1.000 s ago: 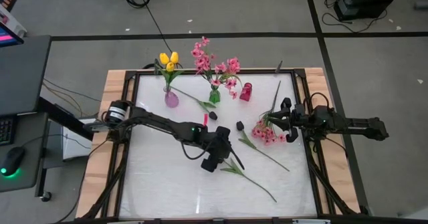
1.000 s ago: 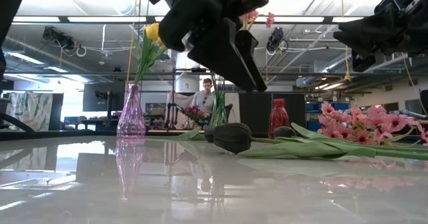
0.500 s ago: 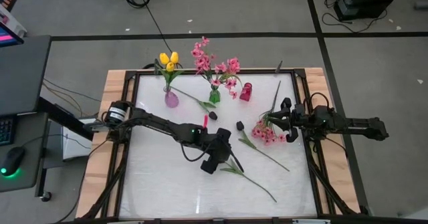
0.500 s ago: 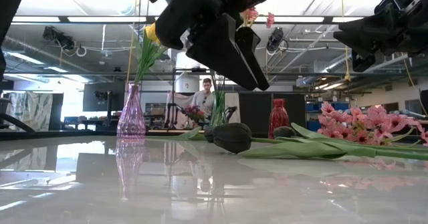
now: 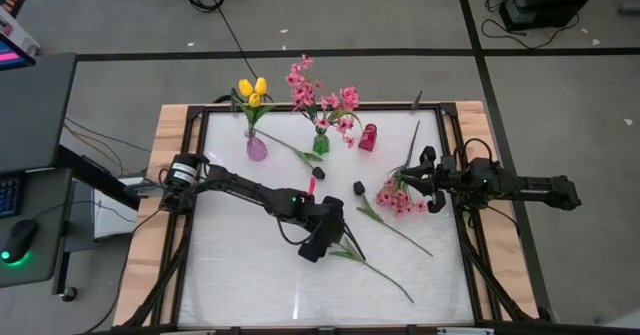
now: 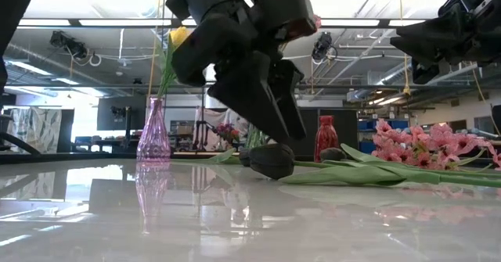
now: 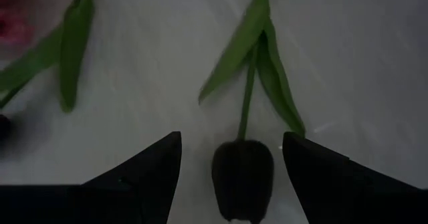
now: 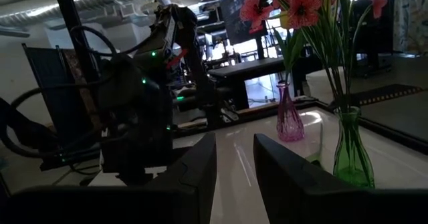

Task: Sort flowers into vase by color
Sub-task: Put the bottom black flower into the red vase

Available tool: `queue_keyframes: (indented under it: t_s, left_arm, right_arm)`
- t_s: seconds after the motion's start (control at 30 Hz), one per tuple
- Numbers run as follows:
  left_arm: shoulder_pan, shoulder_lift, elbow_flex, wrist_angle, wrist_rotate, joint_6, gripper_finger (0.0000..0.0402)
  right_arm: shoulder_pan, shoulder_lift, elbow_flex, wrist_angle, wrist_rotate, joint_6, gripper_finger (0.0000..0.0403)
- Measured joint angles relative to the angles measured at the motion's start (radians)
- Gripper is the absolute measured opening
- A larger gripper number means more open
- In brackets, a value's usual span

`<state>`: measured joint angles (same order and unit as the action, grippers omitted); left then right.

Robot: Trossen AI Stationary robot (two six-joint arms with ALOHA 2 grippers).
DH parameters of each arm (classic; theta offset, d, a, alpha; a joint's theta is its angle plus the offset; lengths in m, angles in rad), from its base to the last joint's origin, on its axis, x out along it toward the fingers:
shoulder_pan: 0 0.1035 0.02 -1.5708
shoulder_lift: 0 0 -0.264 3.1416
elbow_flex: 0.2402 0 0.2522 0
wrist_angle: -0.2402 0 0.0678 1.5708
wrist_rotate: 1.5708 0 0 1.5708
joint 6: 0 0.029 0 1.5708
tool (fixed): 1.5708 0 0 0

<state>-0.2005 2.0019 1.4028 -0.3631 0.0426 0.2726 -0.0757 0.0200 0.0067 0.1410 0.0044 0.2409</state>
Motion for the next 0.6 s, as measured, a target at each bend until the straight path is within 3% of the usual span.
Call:
queue_keyframes:
  t_s: [0.47, 0.6]
  left_arm:
    - [-0.006, 0.044, -0.001, 0.072, 0.007, -0.027, 0.0264]
    - [-0.006, 0.043, 0.001, 0.1, 0.008, -0.026, 0.0247]
  right_arm:
    - [0.0, 0.0, 0.0, 0.0, 0.001, 0.0, 0.011]
    - [0.0, 0.0, 0.0, 0.0, -0.001, 0.0, 0.011]
